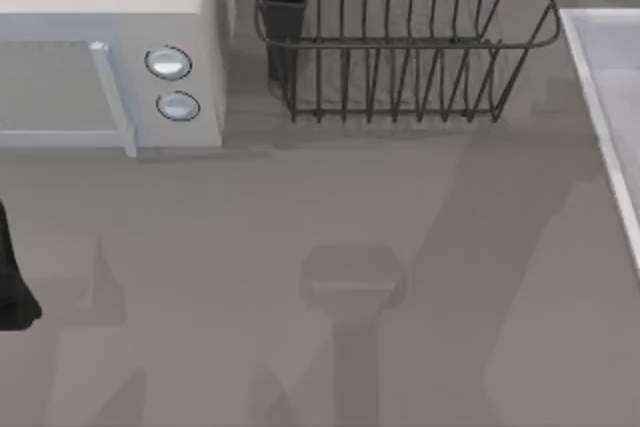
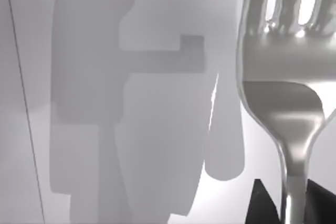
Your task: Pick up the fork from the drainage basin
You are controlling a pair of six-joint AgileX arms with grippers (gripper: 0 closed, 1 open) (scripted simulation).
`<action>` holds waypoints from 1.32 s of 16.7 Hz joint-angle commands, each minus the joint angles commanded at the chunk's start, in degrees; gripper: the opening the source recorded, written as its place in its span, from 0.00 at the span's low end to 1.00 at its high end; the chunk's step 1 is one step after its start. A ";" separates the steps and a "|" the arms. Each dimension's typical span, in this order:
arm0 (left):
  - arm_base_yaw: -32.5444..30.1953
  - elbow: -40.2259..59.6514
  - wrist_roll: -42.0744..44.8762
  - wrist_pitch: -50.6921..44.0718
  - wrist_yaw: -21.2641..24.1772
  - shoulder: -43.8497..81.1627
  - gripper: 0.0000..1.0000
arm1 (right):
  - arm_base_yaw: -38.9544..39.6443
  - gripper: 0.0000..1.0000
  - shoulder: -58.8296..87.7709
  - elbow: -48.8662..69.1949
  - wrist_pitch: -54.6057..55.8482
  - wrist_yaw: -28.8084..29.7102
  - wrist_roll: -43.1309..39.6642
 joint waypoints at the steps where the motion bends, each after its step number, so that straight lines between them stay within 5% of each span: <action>1: 0.00 0.00 0.00 0.00 0.00 0.00 1.00 | 0.00 0.00 -0.99 1.49 -2.40 -0.01 -0.01; 11: 0.00 0.00 0.00 0.00 0.00 0.00 1.00 | 2.19 0.00 -3.22 4.25 -7.09 -0.02 2.19; 22: 0.00 0.00 0.00 0.00 0.00 0.00 1.00 | 36.47 0.00 -13.89 3.50 -19.14 0.39 35.90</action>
